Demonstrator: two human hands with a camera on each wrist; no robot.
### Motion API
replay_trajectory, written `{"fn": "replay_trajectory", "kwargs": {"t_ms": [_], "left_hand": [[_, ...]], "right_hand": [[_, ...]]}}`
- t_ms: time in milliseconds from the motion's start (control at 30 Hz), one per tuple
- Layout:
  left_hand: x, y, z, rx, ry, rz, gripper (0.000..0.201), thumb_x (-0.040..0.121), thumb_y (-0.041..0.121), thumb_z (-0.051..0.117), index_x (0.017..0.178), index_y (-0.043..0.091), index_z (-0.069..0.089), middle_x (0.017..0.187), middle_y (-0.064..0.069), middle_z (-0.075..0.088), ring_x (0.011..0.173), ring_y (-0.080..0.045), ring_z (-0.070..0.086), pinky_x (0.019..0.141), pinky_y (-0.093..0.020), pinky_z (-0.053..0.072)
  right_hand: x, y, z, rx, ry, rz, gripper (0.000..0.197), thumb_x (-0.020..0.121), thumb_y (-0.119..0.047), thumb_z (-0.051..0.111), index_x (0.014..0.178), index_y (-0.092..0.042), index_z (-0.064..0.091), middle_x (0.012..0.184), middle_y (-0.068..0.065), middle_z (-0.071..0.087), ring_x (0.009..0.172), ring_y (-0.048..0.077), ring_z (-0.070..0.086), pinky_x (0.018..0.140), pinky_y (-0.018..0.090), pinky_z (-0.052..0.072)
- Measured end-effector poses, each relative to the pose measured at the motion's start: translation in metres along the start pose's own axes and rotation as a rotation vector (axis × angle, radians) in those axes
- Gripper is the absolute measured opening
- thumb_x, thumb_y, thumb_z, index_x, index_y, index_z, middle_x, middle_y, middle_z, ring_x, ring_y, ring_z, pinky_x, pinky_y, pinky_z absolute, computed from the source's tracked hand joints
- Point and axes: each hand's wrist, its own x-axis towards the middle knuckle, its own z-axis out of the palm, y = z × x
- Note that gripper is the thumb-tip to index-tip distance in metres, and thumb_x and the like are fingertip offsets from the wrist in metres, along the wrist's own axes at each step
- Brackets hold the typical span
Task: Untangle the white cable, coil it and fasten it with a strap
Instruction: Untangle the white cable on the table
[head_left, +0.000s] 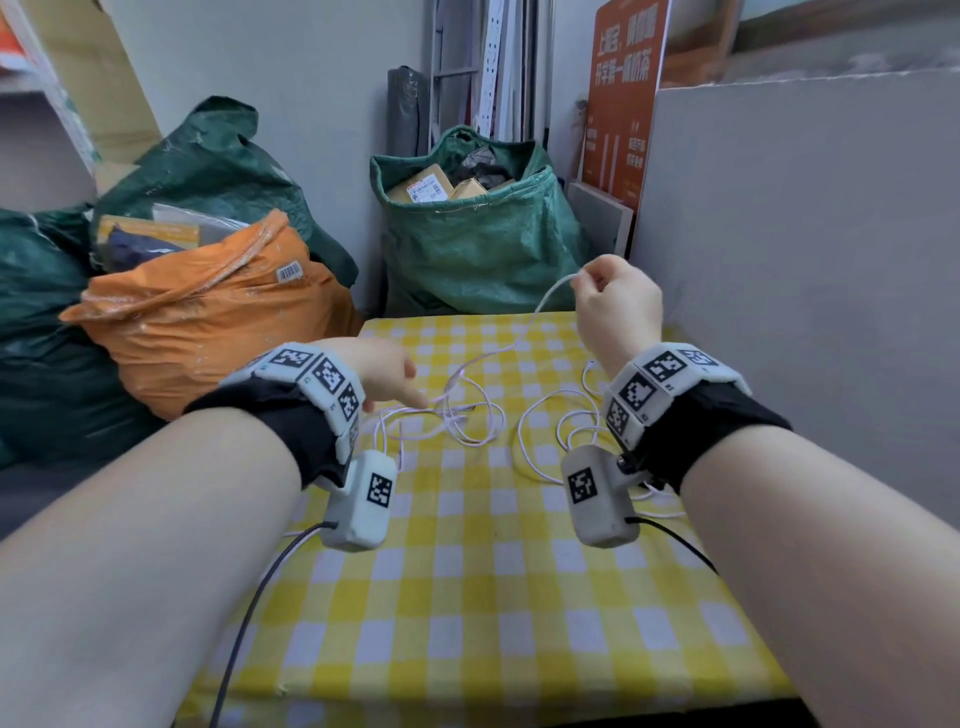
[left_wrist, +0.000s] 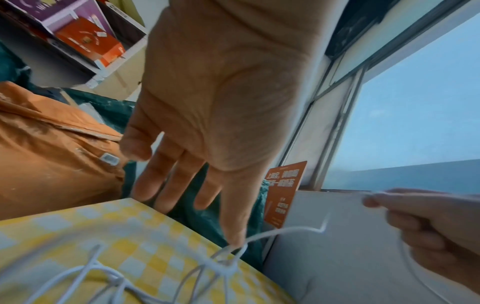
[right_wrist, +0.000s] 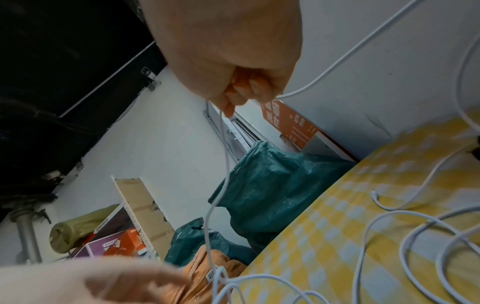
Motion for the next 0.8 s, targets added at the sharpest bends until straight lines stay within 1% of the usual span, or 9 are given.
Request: {"fn": "replay_trajectory", "kwargs": {"t_ms": [100,233,333,400,500,567,633,700,800], "left_hand": [[0.007,0.016,-0.002,-0.097,0.172,0.141,0.078,0.086,0.054,0.056,0.148,0.019,0.025,0.149,-0.005,0.036,0.131,-0.024,0.042,0.103,-0.035,0.039],[0.003,0.041,-0.004,-0.586,0.136,0.348,0.053,0.093,0.037,0.056,0.141,0.025,0.039,0.137,0.001,0.052,0.117,-0.014,0.053,0.093,-0.027,0.043],[0.001,0.054,0.000,-0.790,0.076,0.404,0.035,0.095,0.027,0.053,0.130,0.020,0.050,0.109,-0.001,0.066,0.103,-0.015,0.059,0.088,-0.033,0.049],[0.004,0.058,0.002,-0.872,0.205,0.363,0.024,0.093,0.025,0.056,0.115,0.015,0.054,0.089,-0.001,0.062,0.090,-0.018,0.059,0.080,-0.034,0.053],[0.011,0.058,0.000,-0.875,0.450,0.266,0.029,0.088,0.032,0.063,0.108,0.017,0.049,0.096,0.000,0.054,0.088,-0.019,0.055,0.079,-0.037,0.052],[0.012,0.058,-0.003,-0.943,0.386,0.341,0.018,0.093,0.031,0.057,0.106,0.020,0.050,0.101,0.000,0.058,0.092,-0.017,0.056,0.081,-0.035,0.050],[0.009,0.059,-0.005,-1.055,0.273,0.446,0.016,0.099,0.027,0.046,0.089,0.018,0.055,0.078,0.002,0.060,0.076,-0.013,0.060,0.077,-0.031,0.049],[0.010,0.057,-0.006,-1.140,0.214,0.489,0.030,0.101,0.023,0.040,0.075,0.014,0.052,0.051,0.008,0.046,0.053,-0.009,0.055,0.068,-0.028,0.051],[0.018,0.040,-0.001,-1.095,0.260,0.426,0.033,0.102,0.022,0.040,0.071,0.013,0.048,0.042,0.012,0.031,0.038,-0.007,0.037,0.063,-0.029,0.052]], "right_hand": [[-0.004,-0.007,0.006,0.109,-0.087,-0.107,0.015,0.093,-0.024,0.054,0.090,-0.014,0.065,0.065,-0.004,0.053,0.059,0.011,0.046,0.055,0.019,0.035],[-0.006,-0.013,0.010,0.201,-0.084,-0.162,0.016,0.092,-0.023,0.057,0.084,-0.011,0.065,0.054,-0.007,0.043,0.050,0.007,0.039,0.050,0.013,0.032],[-0.003,-0.011,0.008,0.246,-0.064,-0.154,0.018,0.090,-0.023,0.059,0.084,-0.009,0.067,0.054,-0.007,0.043,0.048,0.004,0.040,0.050,0.013,0.031],[-0.002,-0.010,0.007,0.278,-0.069,-0.149,0.018,0.090,-0.023,0.059,0.084,-0.008,0.067,0.054,-0.007,0.043,0.047,0.004,0.038,0.051,0.016,0.032],[-0.003,-0.010,0.006,0.315,-0.142,-0.156,0.017,0.090,-0.023,0.059,0.085,-0.009,0.067,0.055,-0.007,0.044,0.047,0.003,0.036,0.050,0.015,0.032],[-0.005,-0.011,0.007,0.306,-0.199,-0.173,0.016,0.090,-0.023,0.059,0.085,-0.010,0.067,0.055,-0.007,0.045,0.046,0.002,0.036,0.048,0.013,0.032],[-0.005,-0.011,0.008,0.280,-0.200,-0.179,0.015,0.090,-0.023,0.059,0.084,-0.012,0.068,0.055,-0.007,0.045,0.046,0.003,0.037,0.048,0.013,0.031],[-0.002,-0.007,0.008,0.255,-0.139,-0.153,0.015,0.089,-0.023,0.059,0.083,-0.013,0.068,0.054,-0.008,0.045,0.045,0.003,0.038,0.048,0.013,0.031],[0.005,0.006,0.002,0.196,-0.011,-0.055,0.017,0.091,-0.023,0.056,0.084,-0.013,0.068,0.058,-0.007,0.049,0.049,0.006,0.041,0.048,0.016,0.033]]}}
